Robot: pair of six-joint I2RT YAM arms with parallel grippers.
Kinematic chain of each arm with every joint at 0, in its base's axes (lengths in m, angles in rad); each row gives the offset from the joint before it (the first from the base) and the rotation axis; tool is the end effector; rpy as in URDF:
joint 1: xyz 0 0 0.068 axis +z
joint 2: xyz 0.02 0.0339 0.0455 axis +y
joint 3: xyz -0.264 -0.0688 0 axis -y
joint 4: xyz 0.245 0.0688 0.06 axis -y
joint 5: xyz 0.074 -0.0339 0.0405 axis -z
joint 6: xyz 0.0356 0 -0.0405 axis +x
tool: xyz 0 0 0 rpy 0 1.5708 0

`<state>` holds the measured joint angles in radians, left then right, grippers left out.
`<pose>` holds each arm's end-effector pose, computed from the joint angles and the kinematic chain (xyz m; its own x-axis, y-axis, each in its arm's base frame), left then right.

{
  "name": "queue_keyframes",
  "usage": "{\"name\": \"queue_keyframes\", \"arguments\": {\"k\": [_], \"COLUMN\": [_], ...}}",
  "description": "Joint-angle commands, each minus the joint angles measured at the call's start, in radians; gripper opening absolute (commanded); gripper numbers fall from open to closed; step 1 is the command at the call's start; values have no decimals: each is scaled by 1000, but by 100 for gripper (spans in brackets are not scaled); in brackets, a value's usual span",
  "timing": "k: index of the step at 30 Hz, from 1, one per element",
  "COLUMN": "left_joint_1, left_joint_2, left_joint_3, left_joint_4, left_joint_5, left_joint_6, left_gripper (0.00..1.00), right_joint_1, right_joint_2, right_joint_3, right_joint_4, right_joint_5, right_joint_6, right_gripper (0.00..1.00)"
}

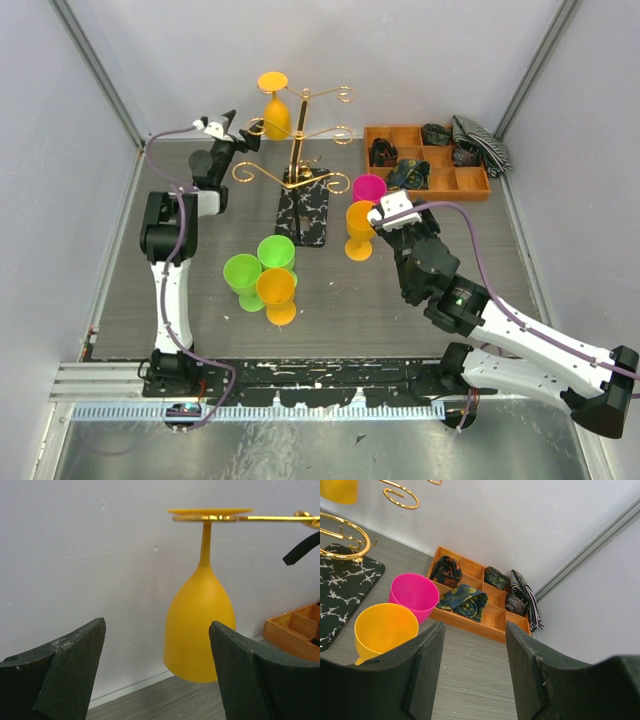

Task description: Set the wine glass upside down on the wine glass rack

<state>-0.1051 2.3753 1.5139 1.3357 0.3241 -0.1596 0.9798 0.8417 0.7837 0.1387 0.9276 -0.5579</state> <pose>0.5072 -0.0649 0.1990 0.3878 -0.1924 -0.9014 0.4485 0.8938 0.0022 0.1280 0.1396 0.3638 0.0665 -0.4708 -0.8798 -0.0217 0.8808 -0.4730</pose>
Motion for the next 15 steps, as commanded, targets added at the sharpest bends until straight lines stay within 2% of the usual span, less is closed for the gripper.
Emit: {"name": "queue_keyframes", "arguments": {"k": [1,9,15], "left_joint_1": [12,12,5], "left_joint_2": [-77,-13,38], "left_joint_3": [-18,108,210], "left_joint_4": [78,55,-34], "left_joint_5": [-16,65,112], "left_joint_6": [2,-130,-121], "left_gripper": [93,100,98], "right_joint_1": [4,4,5], "right_joint_2": [-21,-20,-17], "right_joint_3": [63,69,61], "right_joint_4": [-7,-19,-17], "right_joint_5": [20,25,24], "right_joint_6": [42,48,40], "right_gripper": [58,59,60]}}
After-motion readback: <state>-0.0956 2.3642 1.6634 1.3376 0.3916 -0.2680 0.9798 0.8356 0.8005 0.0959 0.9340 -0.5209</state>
